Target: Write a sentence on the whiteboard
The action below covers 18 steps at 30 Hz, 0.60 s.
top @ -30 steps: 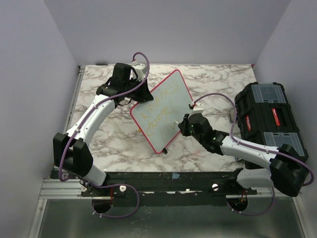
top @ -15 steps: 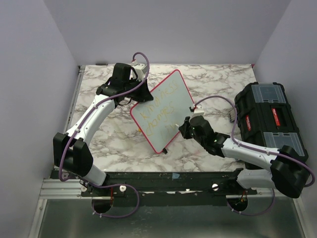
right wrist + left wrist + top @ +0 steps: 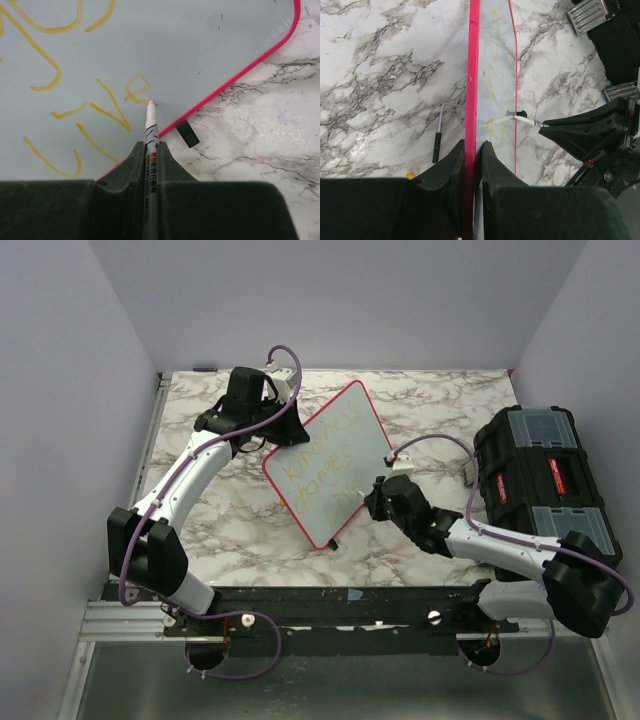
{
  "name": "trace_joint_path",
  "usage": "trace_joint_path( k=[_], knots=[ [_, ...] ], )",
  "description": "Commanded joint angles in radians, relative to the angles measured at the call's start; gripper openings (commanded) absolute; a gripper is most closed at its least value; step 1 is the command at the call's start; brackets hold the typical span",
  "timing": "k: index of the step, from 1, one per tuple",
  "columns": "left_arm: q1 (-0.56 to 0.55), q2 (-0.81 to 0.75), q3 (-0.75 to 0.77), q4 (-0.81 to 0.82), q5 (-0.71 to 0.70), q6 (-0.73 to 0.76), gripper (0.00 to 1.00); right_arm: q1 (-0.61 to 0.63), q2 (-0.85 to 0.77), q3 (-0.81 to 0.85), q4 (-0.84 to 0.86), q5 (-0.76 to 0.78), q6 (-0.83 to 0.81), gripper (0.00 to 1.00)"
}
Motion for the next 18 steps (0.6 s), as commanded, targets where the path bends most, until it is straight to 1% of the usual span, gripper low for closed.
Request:
trace_joint_path(
  k=[1, 8, 14, 18],
  knots=[
    [-0.004, 0.023, -0.008, -0.088, -0.158, 0.124, 0.00, 0.005, 0.041, -0.017, -0.034, 0.028, 0.002, 0.01],
    [-0.005, 0.021, -0.008, -0.088, -0.158, 0.123, 0.00, 0.005, 0.039, 0.000, -0.038, 0.066, -0.005, 0.01],
    [-0.006, 0.020, -0.008, -0.088, -0.160, 0.124, 0.00, 0.006, 0.048, 0.047, -0.049, 0.097, -0.021, 0.01],
    [-0.007, 0.017, -0.008, -0.088, -0.161, 0.124, 0.00, -0.002, 0.037, 0.086, -0.082, 0.147, -0.037, 0.01]
  ],
)
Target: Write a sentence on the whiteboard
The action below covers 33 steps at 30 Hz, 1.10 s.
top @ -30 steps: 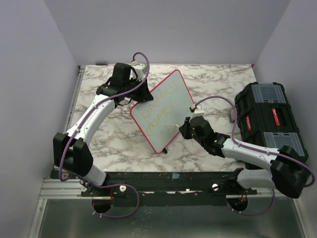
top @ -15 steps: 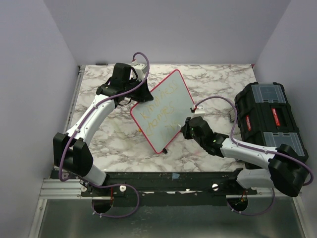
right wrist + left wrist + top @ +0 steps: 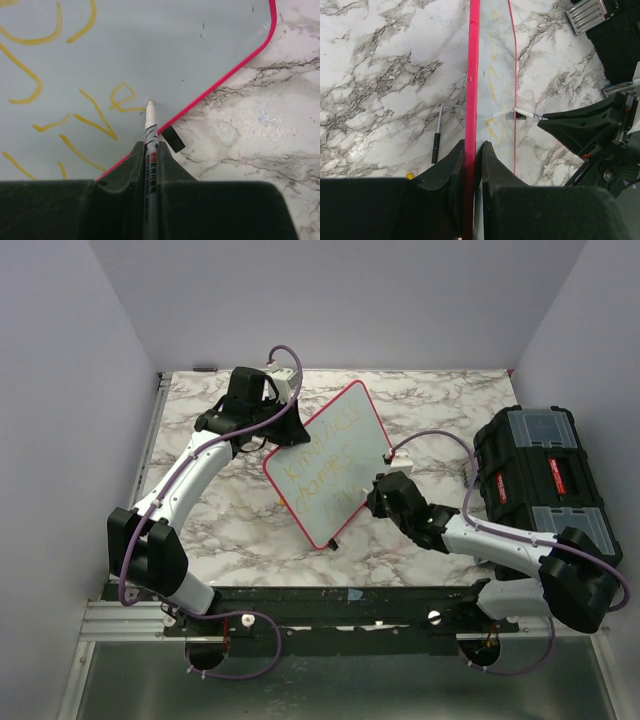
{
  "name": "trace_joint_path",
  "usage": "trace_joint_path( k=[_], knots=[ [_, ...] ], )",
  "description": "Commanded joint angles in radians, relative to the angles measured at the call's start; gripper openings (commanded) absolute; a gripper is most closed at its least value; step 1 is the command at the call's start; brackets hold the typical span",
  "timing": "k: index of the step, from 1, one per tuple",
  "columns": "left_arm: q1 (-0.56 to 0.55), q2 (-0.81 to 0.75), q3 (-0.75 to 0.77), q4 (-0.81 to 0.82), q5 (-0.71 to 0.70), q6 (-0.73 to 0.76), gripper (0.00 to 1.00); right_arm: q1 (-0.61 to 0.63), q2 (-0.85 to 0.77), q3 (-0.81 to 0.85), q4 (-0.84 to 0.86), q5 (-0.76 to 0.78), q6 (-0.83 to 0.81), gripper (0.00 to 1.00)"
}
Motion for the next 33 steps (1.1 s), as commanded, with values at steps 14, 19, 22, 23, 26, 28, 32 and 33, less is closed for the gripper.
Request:
trace_joint_path(
  k=[14, 19, 22, 23, 26, 28, 32, 33],
  knots=[
    [-0.008, 0.012, -0.013, -0.087, -0.162, 0.123, 0.00, -0.192, -0.068, 0.084, -0.010, -0.141, -0.013, 0.01],
    [-0.008, 0.013, -0.014, -0.086, -0.162, 0.124, 0.00, -0.227, -0.060, 0.060, 0.021, -0.224, -0.002, 0.01],
    [-0.011, 0.012, -0.014, -0.085, -0.164, 0.121, 0.00, -0.245, -0.060, 0.046, 0.051, -0.275, 0.002, 0.01],
    [-0.012, 0.012, -0.015, -0.085, -0.165, 0.122, 0.00, -0.249, -0.058, 0.044, 0.057, -0.285, 0.004, 0.01],
    [-0.014, 0.011, -0.015, -0.084, -0.167, 0.122, 0.00, -0.256, -0.045, 0.042, 0.065, -0.302, 0.005, 0.01],
    [-0.015, 0.012, -0.014, -0.086, -0.165, 0.122, 0.00, -0.260, -0.037, 0.041, 0.072, -0.310, 0.005, 0.01],
    [-0.016, 0.012, -0.012, -0.086, -0.164, 0.122, 0.00, -0.268, -0.026, 0.040, 0.079, -0.318, 0.004, 0.01],
    [-0.016, 0.012, -0.012, -0.087, -0.162, 0.122, 0.00, -0.268, -0.024, 0.041, 0.081, -0.320, 0.004, 0.01]
  ],
)
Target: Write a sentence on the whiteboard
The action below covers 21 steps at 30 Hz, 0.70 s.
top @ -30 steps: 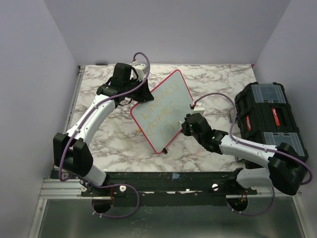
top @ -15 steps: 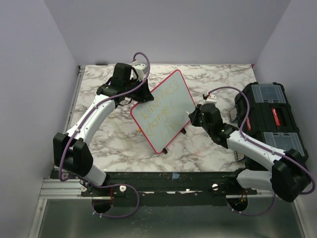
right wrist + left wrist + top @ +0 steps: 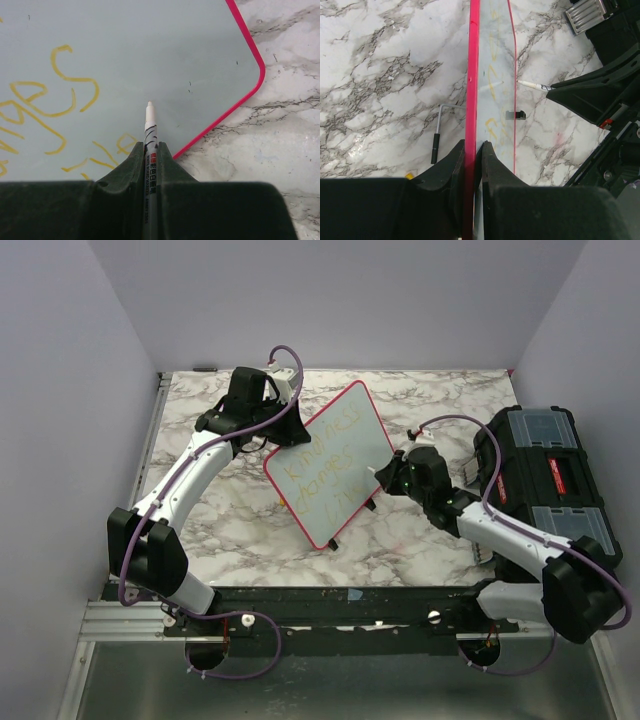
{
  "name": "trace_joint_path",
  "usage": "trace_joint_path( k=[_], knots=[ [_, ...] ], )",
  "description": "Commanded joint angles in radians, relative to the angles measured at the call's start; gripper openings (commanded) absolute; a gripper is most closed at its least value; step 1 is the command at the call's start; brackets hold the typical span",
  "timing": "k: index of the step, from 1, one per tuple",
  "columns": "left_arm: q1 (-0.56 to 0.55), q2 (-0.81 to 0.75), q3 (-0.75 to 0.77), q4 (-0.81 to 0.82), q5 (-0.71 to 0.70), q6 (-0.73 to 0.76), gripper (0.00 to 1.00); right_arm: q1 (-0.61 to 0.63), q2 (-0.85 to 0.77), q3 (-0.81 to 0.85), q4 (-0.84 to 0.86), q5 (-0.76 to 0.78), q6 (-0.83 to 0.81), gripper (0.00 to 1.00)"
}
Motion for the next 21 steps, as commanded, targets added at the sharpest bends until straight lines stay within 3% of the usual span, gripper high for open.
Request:
trace_joint_path(
  k=[1, 21],
  knots=[
    [-0.009, 0.012, -0.012, -0.088, -0.161, 0.122, 0.00, -0.012, 0.015, -0.012, 0.037, -0.037, 0.007, 0.01],
    [-0.011, 0.011, -0.013, -0.089, -0.165, 0.122, 0.00, -0.016, 0.079, -0.007, 0.075, -0.090, 0.000, 0.01]
  ],
)
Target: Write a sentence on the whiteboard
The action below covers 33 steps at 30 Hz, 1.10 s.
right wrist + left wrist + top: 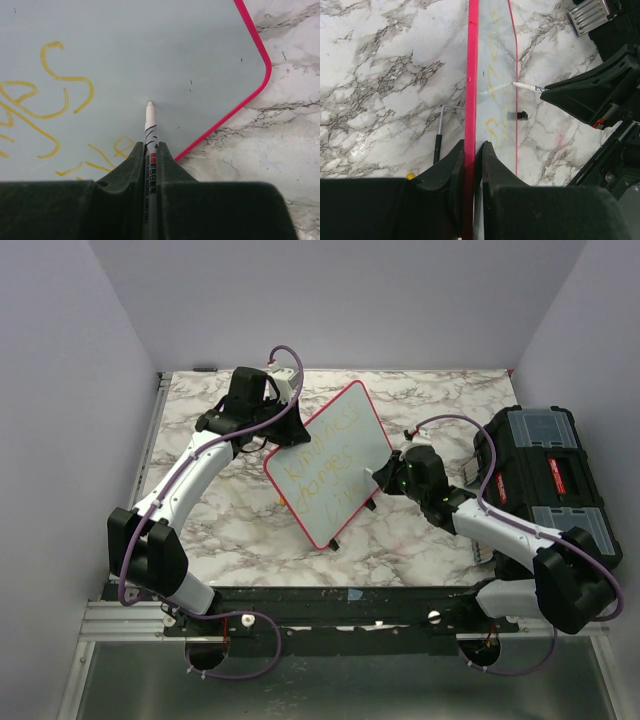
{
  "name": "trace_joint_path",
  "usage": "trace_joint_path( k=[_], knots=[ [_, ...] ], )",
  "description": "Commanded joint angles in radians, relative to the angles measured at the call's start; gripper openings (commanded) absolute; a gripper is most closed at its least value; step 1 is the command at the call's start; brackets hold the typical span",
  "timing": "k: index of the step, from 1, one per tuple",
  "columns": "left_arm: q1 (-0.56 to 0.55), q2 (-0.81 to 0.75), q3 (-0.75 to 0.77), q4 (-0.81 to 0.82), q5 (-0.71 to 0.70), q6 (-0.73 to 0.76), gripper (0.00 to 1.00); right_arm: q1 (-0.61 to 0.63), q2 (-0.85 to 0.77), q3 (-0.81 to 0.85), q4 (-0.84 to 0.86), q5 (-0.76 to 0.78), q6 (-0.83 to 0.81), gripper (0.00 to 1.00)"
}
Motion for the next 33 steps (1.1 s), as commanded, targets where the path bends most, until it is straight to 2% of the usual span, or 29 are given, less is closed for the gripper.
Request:
trace_joint_path(
  k=[1, 22, 33],
  knots=[
    [-0.006, 0.011, -0.015, -0.089, -0.150, 0.123, 0.00, -0.006, 0.021, -0.006, 0.029, -0.051, -0.007, 0.01],
    [-0.007, 0.009, -0.013, -0.089, -0.154, 0.123, 0.00, -0.005, 0.008, -0.044, 0.026, -0.192, 0.000, 0.01],
    [-0.007, 0.010, -0.016, -0.091, -0.164, 0.128, 0.00, -0.005, -0.017, -0.087, 0.010, -0.169, 0.007, 0.01]
  ],
)
